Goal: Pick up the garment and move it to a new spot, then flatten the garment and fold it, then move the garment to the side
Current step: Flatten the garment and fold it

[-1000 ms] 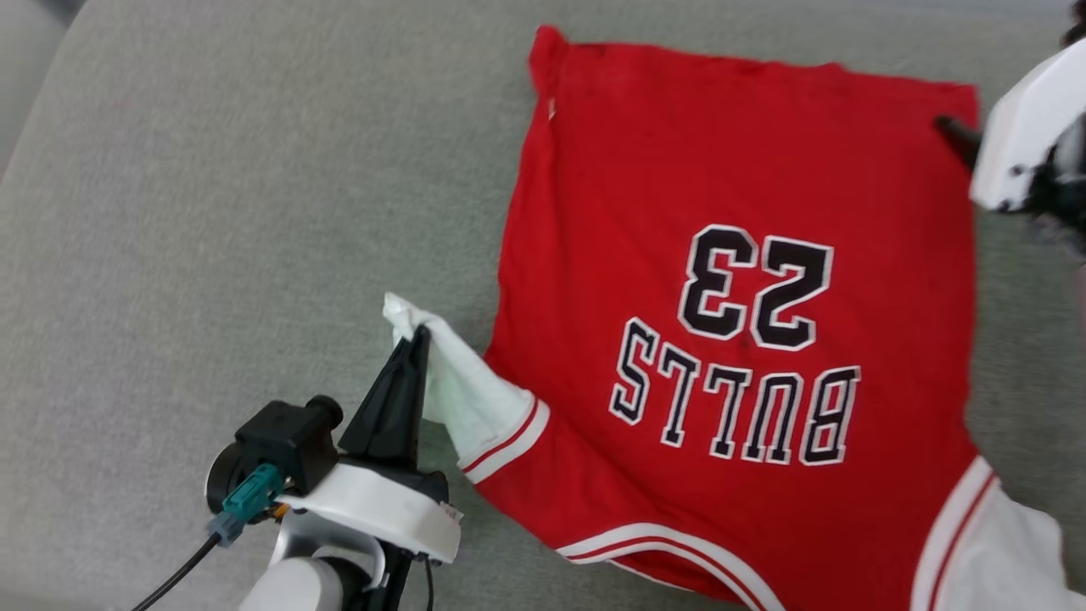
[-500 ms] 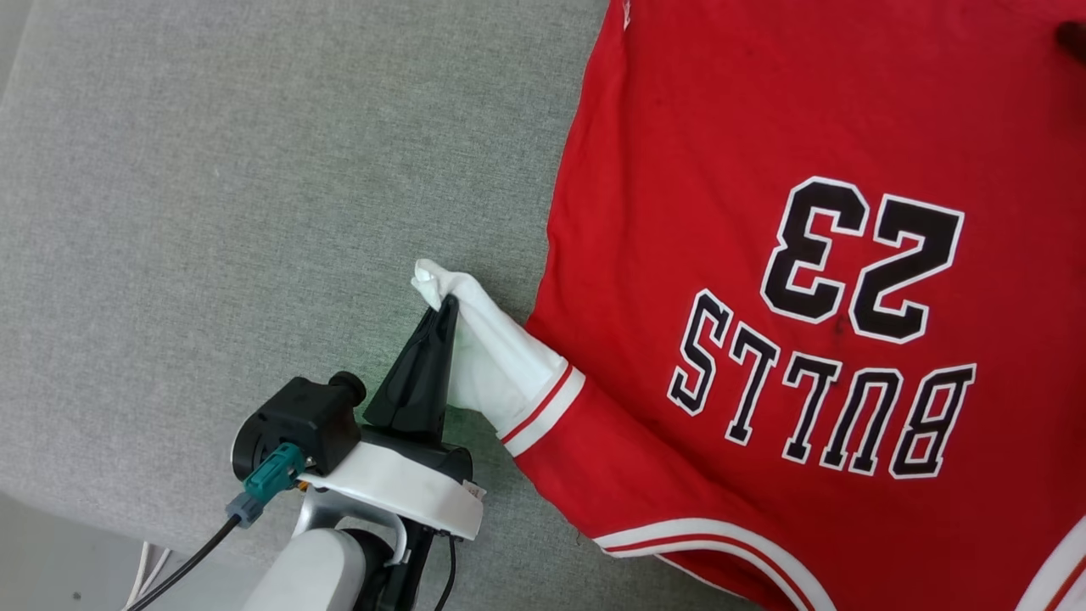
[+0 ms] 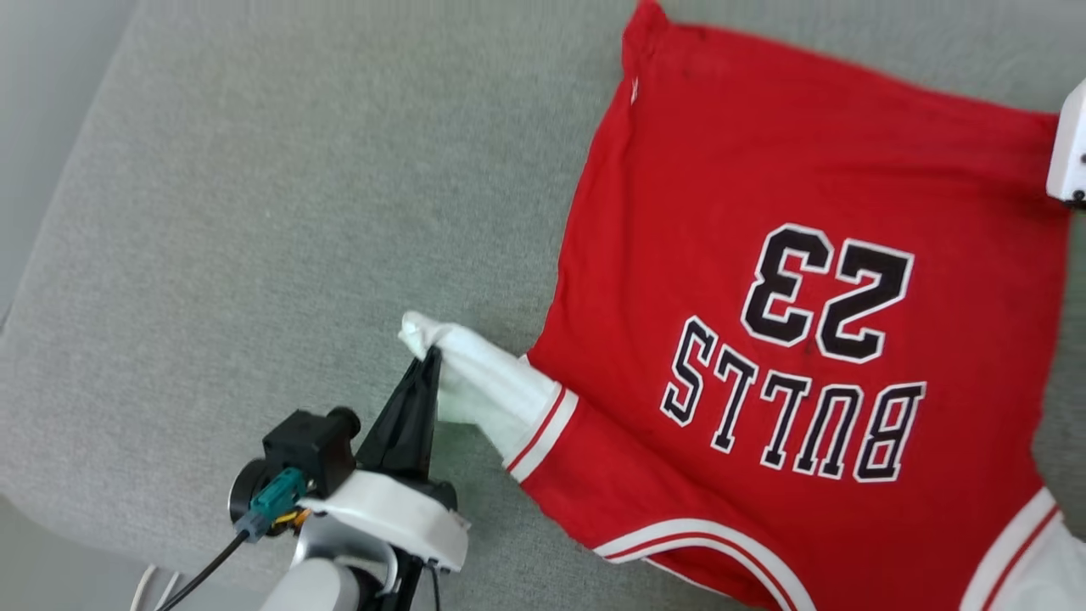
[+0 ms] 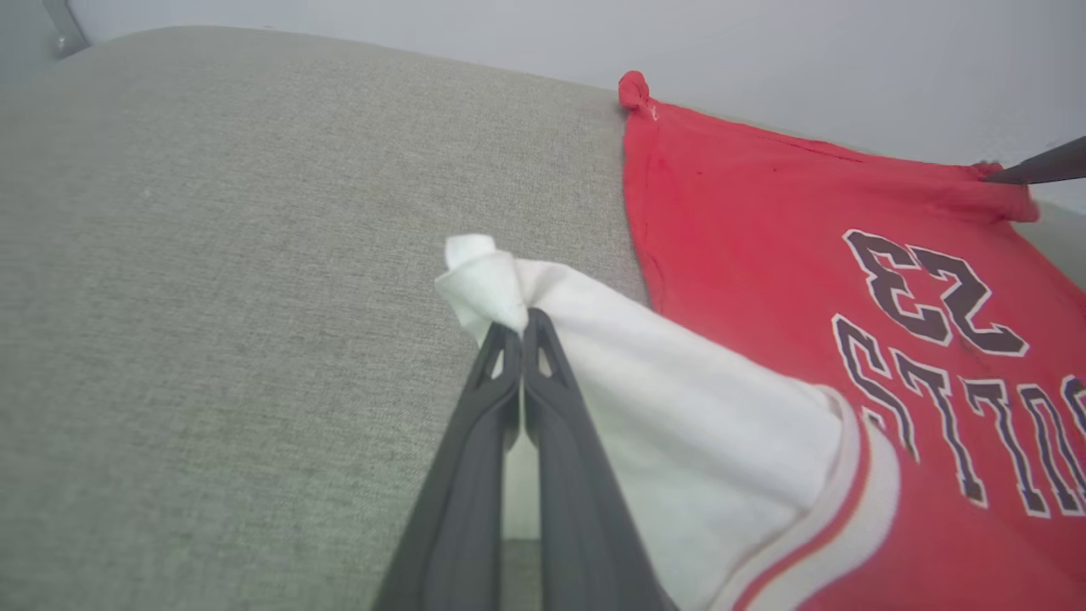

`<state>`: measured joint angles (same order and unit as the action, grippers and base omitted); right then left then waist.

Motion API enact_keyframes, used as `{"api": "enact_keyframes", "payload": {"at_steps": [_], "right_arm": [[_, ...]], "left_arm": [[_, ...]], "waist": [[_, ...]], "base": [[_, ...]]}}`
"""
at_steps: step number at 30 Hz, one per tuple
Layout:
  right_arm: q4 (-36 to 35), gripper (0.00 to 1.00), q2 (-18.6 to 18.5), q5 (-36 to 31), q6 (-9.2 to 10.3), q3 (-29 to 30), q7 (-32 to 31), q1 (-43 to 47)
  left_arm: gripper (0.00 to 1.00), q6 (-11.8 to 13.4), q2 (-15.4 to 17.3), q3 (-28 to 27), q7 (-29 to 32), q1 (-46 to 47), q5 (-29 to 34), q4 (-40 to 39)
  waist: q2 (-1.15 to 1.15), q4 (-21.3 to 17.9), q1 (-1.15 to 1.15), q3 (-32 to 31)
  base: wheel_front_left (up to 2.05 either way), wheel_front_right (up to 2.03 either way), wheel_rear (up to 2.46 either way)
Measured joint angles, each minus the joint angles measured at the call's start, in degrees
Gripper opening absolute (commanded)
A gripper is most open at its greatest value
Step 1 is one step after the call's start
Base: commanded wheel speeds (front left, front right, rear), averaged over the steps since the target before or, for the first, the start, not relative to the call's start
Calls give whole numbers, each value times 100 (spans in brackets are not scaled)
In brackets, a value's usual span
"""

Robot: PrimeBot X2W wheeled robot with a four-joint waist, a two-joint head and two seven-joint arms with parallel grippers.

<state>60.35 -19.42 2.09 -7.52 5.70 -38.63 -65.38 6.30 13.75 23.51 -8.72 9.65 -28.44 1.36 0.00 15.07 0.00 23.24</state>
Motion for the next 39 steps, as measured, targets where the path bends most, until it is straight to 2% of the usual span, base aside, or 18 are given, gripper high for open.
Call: {"api": "enact_keyframes", "payload": {"at_steps": [7,11,14,17,21,24,29,30,31,32,33,35,39], "right_arm": [[-466,0,-92,625,0,-1018,86,727],[-1057,0,-390,1200,0,-1456,20,1624],[-1659,0,-647,1662,1,-1549,-45,2555],[-2250,0,-809,2020,1,-1388,-148,3632],[-2939,0,-810,2270,1,-971,-286,5133],[-3389,0,-567,2305,1,-602,-391,6116],[-4023,0,164,2253,3,79,-669,7275],[-4144,26,320,2206,3,136,-692,7449],[-4209,83,452,2143,3,197,-744,7595],[-4280,100,606,2100,3,229,-754,7736],[-4412,100,761,2096,2,293,-654,7805],[-4740,100,837,2004,2,450,-334,7764],[-5147,100,955,1712,3,846,948,7476]], "left_arm": [[0,253,213,-158,165,-572,-108,-11],[0,431,324,-266,254,-940,-178,-133],[0,558,399,-360,304,-1214,-221,-224],[0,695,443,-421,365,-1479,-281,-326],[0,790,552,-493,475,-1722,-342,-404],[0,833,615,-527,533,-1823,-363,-441],[0,833,716,-534,630,-1857,-370,-491],[0,831,733,-533,633,-1857,-374,-488],[0,831,734,-528,643,-1848,-375,-493],[0,832,731,-520,649,-1849,-375,-498],[0,832,731,-515,655,-1848,-375,-499],[0,829,739,-509,661,-1837,-375,-509],[0,799,765,-498,662,-1731,-367,-520]], "waist": [[0,-225,0,-925],[0,-448,1,-1385],[0,-657,1,-1671],[0,-888,1,-1895],[0,-1177,1,-2126],[0,-1366,1,-2243],[0,-1545,2,-2314],[0,-1563,1,-2307],[0,-1577,1,-2290],[0,-1595,1,-2276],[0,-1607,1,-2265],[0,-1617,1,-2242],[0,-1608,1,-2185]], "base": [[0,0,0],[0,0,0],[0,0,0],[0,0,0],[0,0,0],[0,0,0],[0,0,0],[0,0,0],[0,0,0],[0,0,0],[0,0,0],[0,0,0],[0,0,0]]}}
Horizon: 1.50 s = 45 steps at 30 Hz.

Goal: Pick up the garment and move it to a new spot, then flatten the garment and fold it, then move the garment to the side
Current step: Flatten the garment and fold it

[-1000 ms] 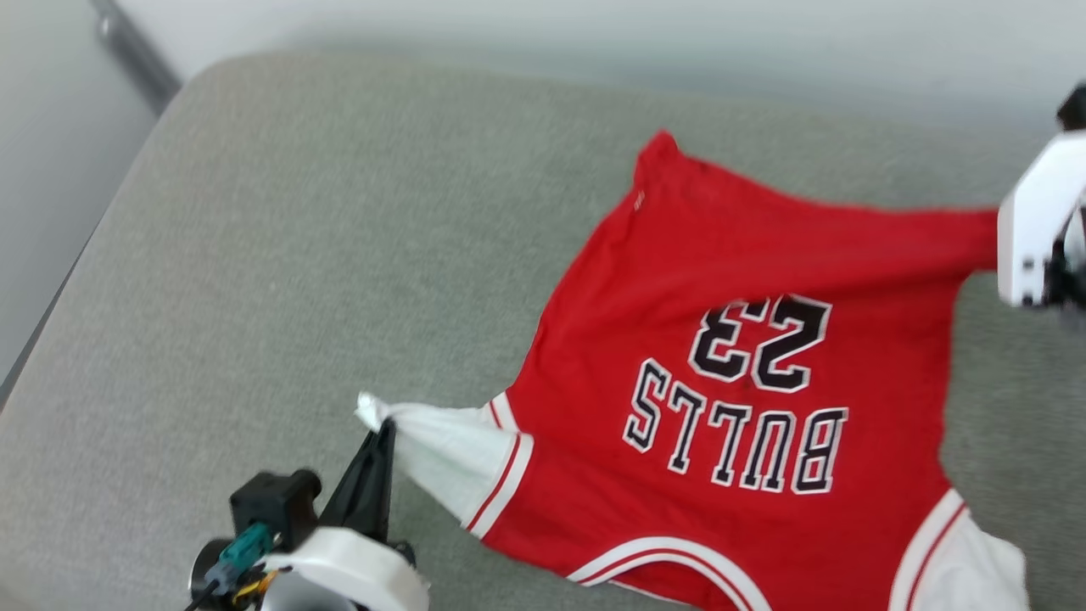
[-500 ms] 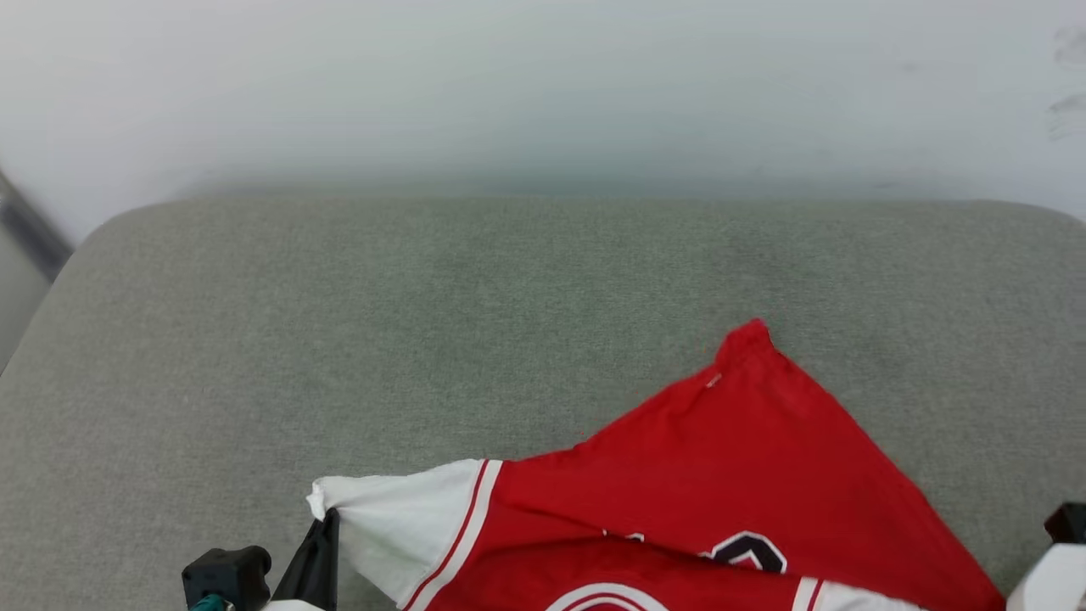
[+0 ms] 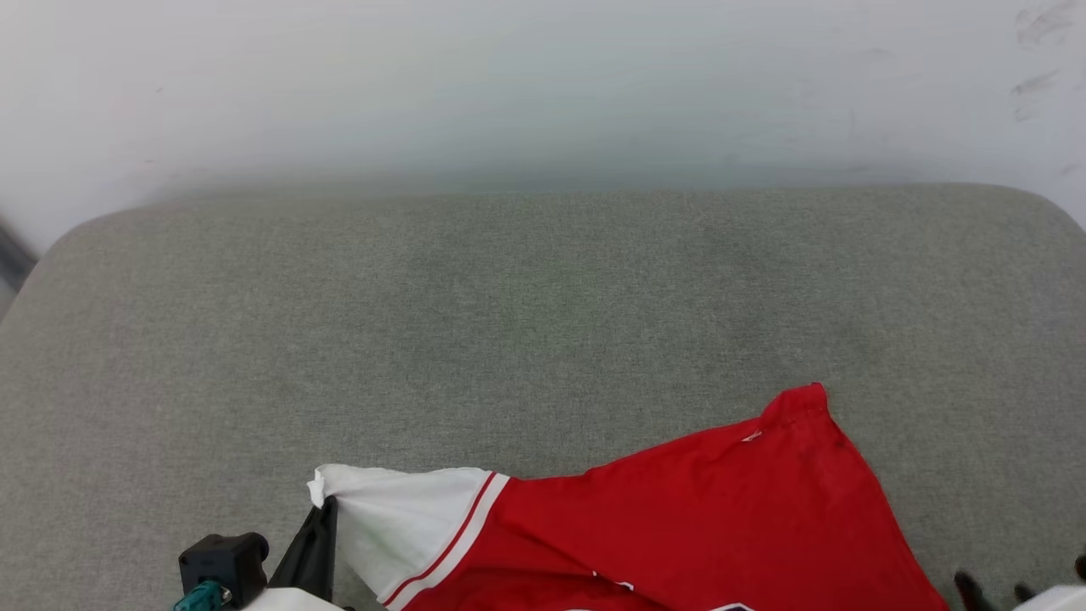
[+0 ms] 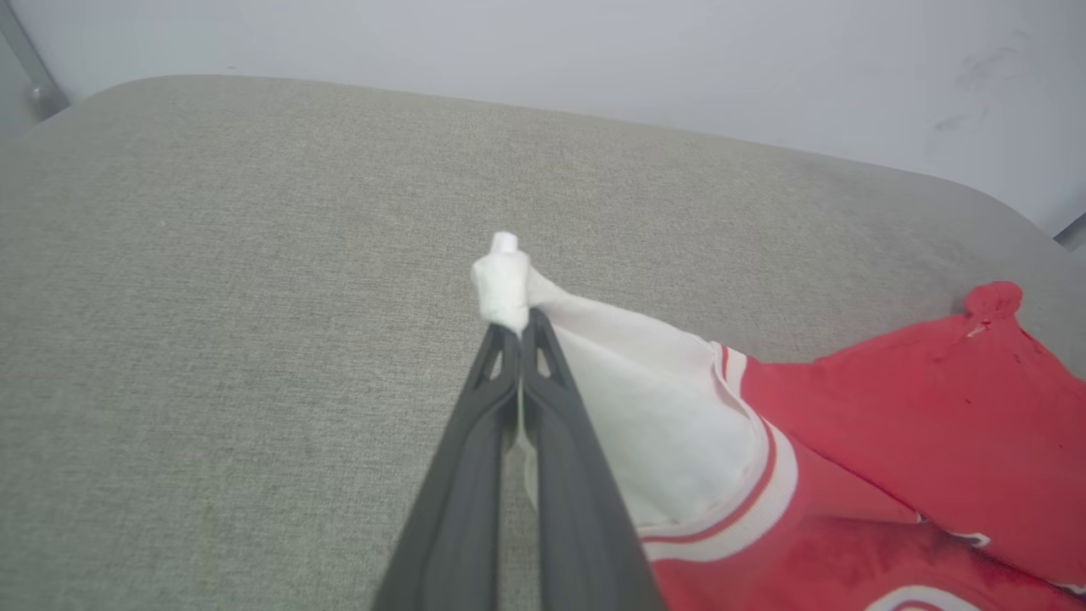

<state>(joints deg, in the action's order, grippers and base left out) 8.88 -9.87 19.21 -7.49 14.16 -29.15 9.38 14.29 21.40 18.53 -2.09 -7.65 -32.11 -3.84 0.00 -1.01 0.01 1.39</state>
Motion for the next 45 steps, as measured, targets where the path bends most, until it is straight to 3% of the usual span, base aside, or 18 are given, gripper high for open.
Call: {"api": "enact_keyframes", "payload": {"at_steps": [4,8,11,17,22,33,34,35,40,45], "right_arm": [[-141,100,120,-55,-1,131,1285,-442],[-119,100,51,30,0,-96,1572,-765],[-138,100,-178,137,-1,-438,1202,-1234],[155,100,-780,250,-1,-1295,-505,-2427],[555,100,-994,372,-1,-1859,-1546,-3211],[1784,100,-1046,613,0,-2513,-2267,-4004],[1834,40,-1047,653,0,-2540,-2319,-4045],[1886,0,-1050,665,0,-2575,-2340,-4087],[2024,0,-995,734,-1,-2763,-2146,-4142],[2026,0,-965,643,-2,-2744,-1298,-4151]], "left_arm": [[0,5,-13,42,-1,71,19,-53],[0,35,-23,82,16,141,73,-171],[0,33,-13,104,27,275,115,-265],[0,-68,-19,187,33,659,183,-366],[0,-169,-70,288,-21,962,242,-372],[0,-322,-186,382,-135,1319,252,-163],[0,-323,-187,379,-146,1321,241,-142],[0,-323,-187,375,-146,1322,218,-121],[0,-323,-171,343,-162,1322,165,-29],[0,-326,-48,203,-158,1397,118,41]], "waist": [[0,37,0,39],[0,73,0,104],[0,98,0,219],[0,214,-1,590],[0,382,-1,945],[0,686,-1,1532],[0,690,-1,1544],[0,683,-1,1543],[0,618,-1,1445],[0,527,-2,1176]], "base": [[0,0,0],[0,0,0],[0,0,0],[0,0,0],[0,0,0],[0,0,0],[0,0,0],[0,0,0],[0,0,0],[0,0,0]]}}
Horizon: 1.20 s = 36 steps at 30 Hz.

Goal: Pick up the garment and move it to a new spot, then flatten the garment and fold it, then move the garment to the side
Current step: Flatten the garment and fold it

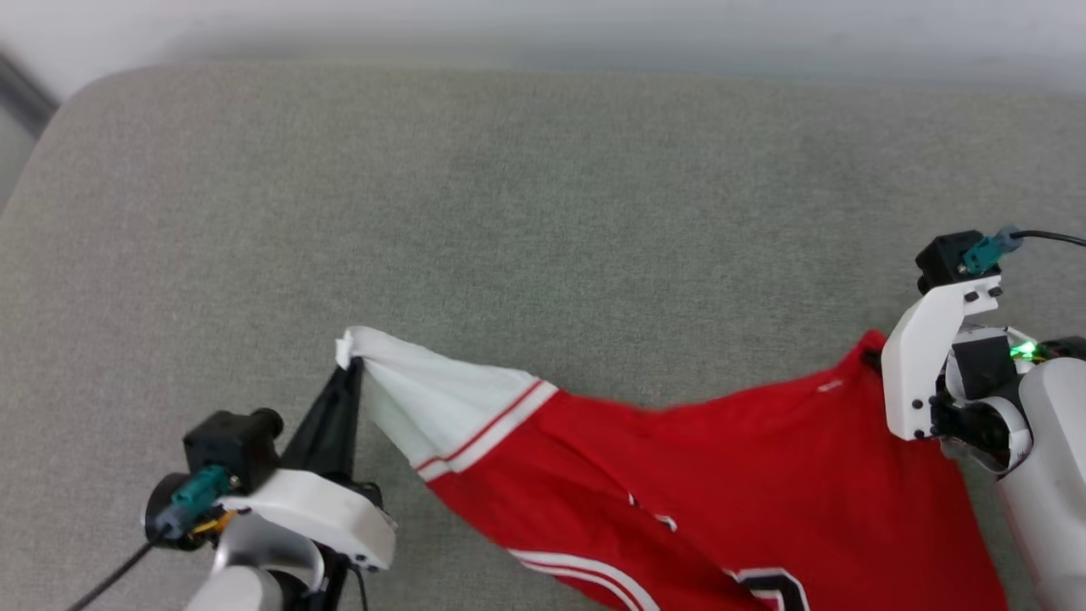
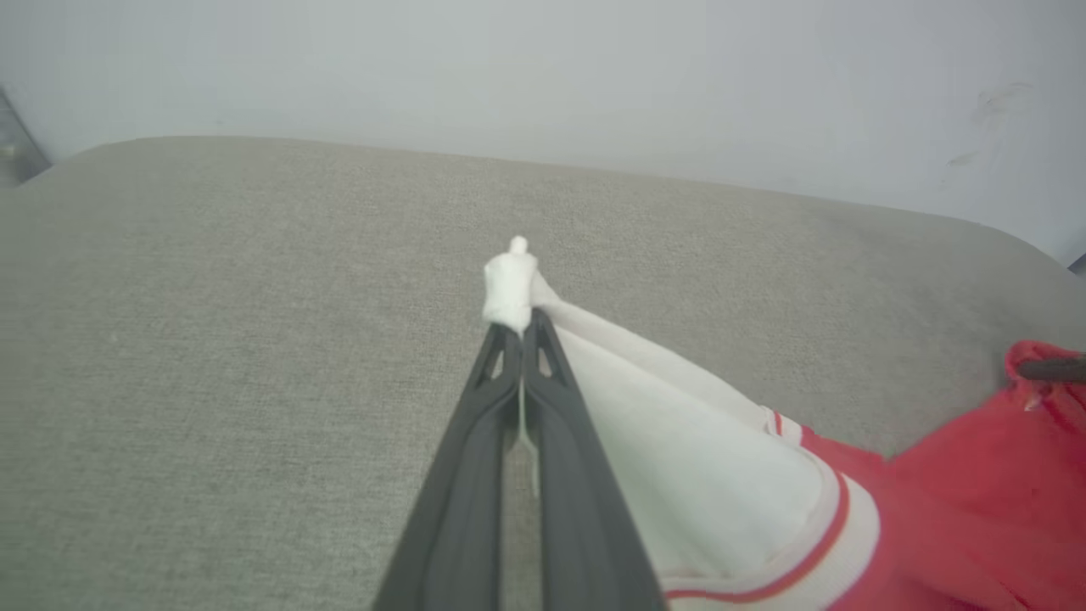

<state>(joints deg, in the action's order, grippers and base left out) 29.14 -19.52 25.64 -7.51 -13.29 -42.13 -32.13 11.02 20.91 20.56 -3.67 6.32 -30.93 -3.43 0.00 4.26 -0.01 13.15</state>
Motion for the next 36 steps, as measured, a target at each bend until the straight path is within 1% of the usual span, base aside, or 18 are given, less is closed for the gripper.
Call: {"api": "enact_keyframes", "payload": {"at_steps": [1,2,3,8,10,11,12,13,14,15,16,17,18,19,20,24,29,36], "right_arm": [[0,0,0,0,0,0,0,0],[-3,0,8,-93,1,77,345,-18],[11,0,20,-100,1,130,467,-25],[65,0,149,-151,1,345,1002,-44],[75,0,171,-179,0,404,1156,-80],[75,0,171,-179,0,404,1156,-80],[104,0,220,-277,1,459,1313,-144],[112,0,257,-315,1,475,1419,-202],[112,0,257,-315,1,475,1419,-202],[166,0,316,-393,0,527,1574,-370],[204,0,337,-446,0,556,1658,-466],[241,0,354,-495,0,573,1752,-573],[241,0,354,-495,0,573,1752,-573],[292,0,369,-624,0,599,1952,-848],[292,0,369,-624,0,599,1952,-848],[448,0,392,-803,0,713,2409,-1617],[564,0,385,-1093,0,913,2919,-2830],[726,0,337,-1347,0,1022,3328,-4521]], "left_arm": [[0,0,0,0,0,0,0,0],[0,-23,90,-67,45,121,-7,57],[0,-52,133,-90,75,208,-9,86],[0,-274,281,-226,204,892,-113,411],[0,-388,276,-268,263,1204,-226,671],[0,-388,276,-268,263,1204,-226,671],[0,-491,269,-301,328,1551,-280,988],[0,-548,264,-314,353,1752,-321,1136],[0,-548,264,-314,353,1752,-321,1136],[0,-602,240,-311,382,2159,-316,1415],[0,-642,209,-293,404,2364,-308,1552],[0,-666,185,-290,401,2568,-299,1719],[0,-666,185,-290,401,2568,-299,1719],[0,-755,182,-256,390,3009,-223,1998],[0,-755,182,-256,390,3009,-223,1998],[0,-857,176,-253,316,3994,-94,2514],[0,-1004,144,-290,77,5453,90,3070],[0,-1167,222,-357,-290,7287,339,3630]], "waist": [[0,0,0,0],[0,-51,0,-141],[0,-78,0,-220],[0,-217,0,-641],[0,-276,1,-804],[0,-276,1,-804],[0,-342,1,-947],[0,-382,1,-1008],[0,-382,1,-1008],[0,-468,1,-1093],[0,-512,1,-1121],[0,-553,1,-1136],[0,-553,1,-1136],[0,-621,1,-1117],[0,-621,1,-1117],[0,-668,1,-882],[0,-694,1,-376],[0,-695,0,485]], "base": [[0,0,0],[0,0,0],[0,0,0],[0,0,0],[0,0,0],[0,0,0],[0,0,0],[0,0,0],[0,0,0],[0,0,0],[0,0,0],[0,0,0],[0,0,0],[0,0,0],[0,0,0],[0,0,0],[0,0,0],[0,0,0]]}}
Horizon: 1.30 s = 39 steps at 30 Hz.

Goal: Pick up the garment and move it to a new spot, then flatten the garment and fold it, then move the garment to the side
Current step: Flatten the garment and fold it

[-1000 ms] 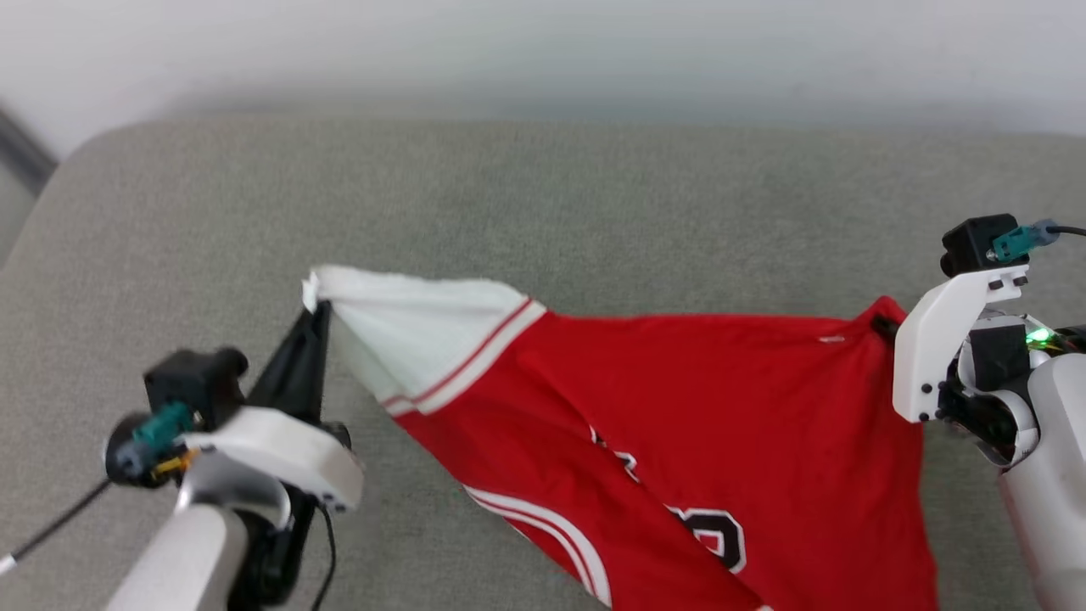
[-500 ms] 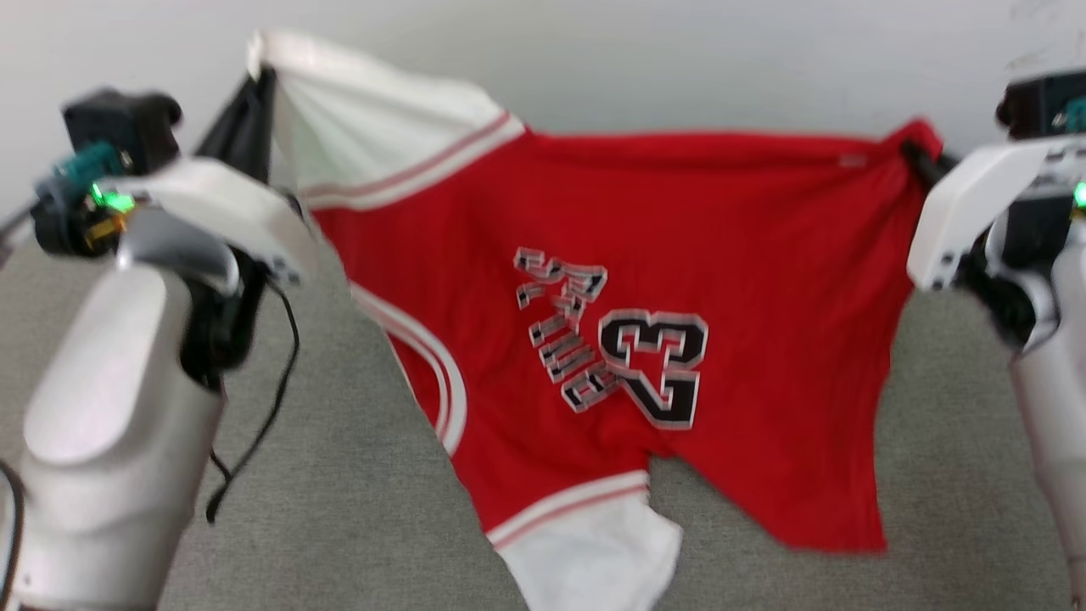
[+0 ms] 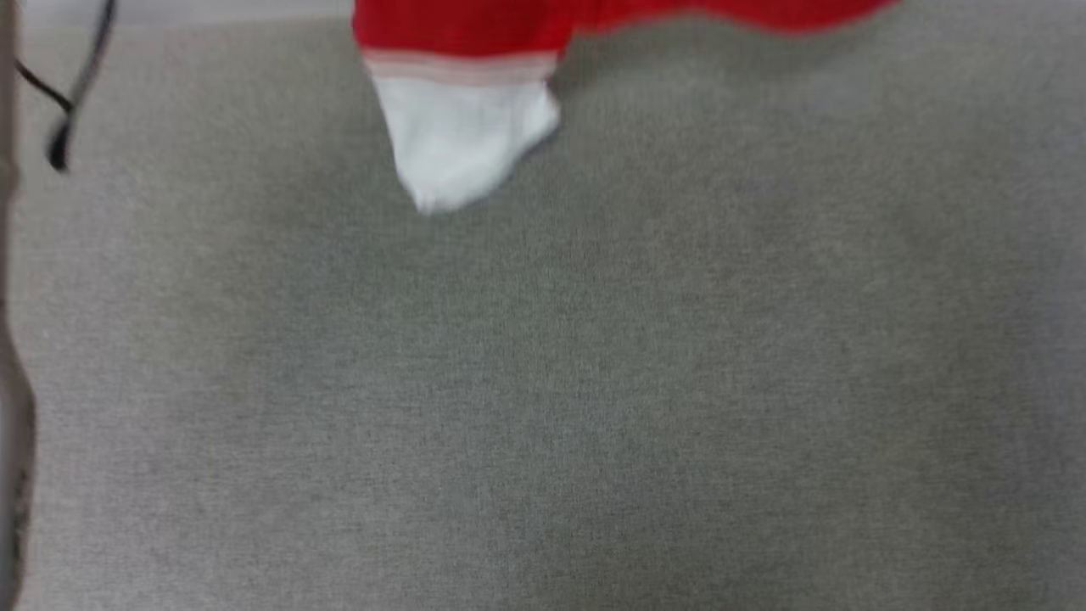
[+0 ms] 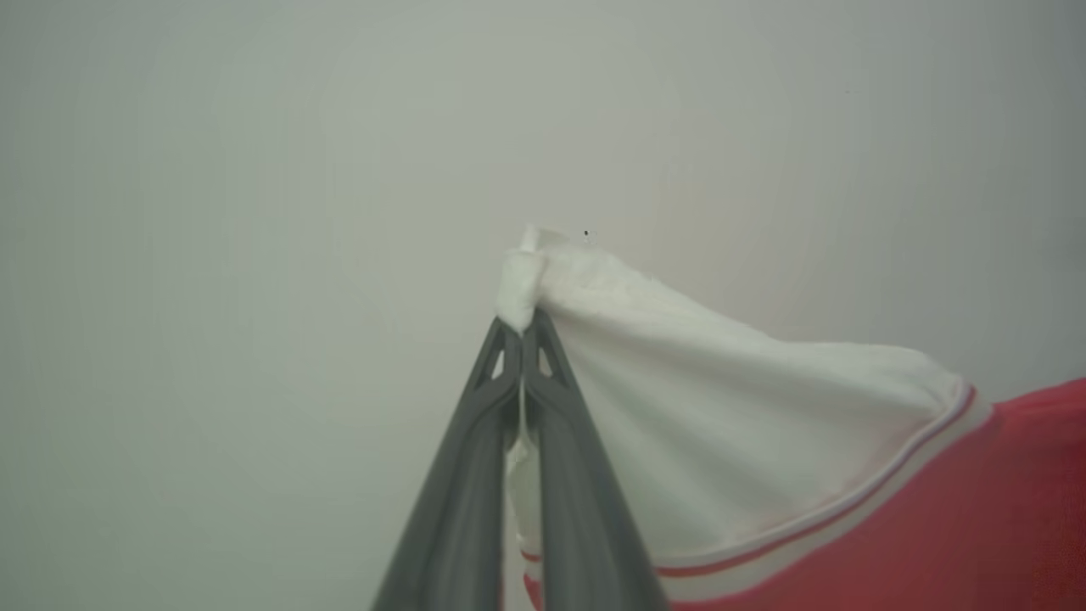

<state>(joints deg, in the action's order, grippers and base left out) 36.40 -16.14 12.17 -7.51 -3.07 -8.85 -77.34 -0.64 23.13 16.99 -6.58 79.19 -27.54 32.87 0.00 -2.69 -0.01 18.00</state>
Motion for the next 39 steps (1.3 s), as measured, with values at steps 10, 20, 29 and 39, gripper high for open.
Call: {"api": "enact_keyframes", "payload": {"at_steps": [10,20,29,39], "right_arm": [[445,0,-111,-99,0,-330,336,-1707],[1439,0,60,-8,0,-700,586,-1856],[2384,0,114,348,0,-1136,1002,-1272],[2708,0,291,1126,0,-1809,1540,782]], "left_arm": [[0,-225,53,92,-237,1712,209,838],[0,-414,-234,145,-584,1636,27,1882],[0,-594,-554,33,-824,807,-312,2647],[0,-669,-627,-417,-837,-1755,-409,2037]], "waist": [[0,63,0,1273],[0,234,-1,1983],[0,301,0,1780],[0,285,1,632]], "base": [[0,0,0],[0,0,0],[0,0,0],[0,0,0]]}}
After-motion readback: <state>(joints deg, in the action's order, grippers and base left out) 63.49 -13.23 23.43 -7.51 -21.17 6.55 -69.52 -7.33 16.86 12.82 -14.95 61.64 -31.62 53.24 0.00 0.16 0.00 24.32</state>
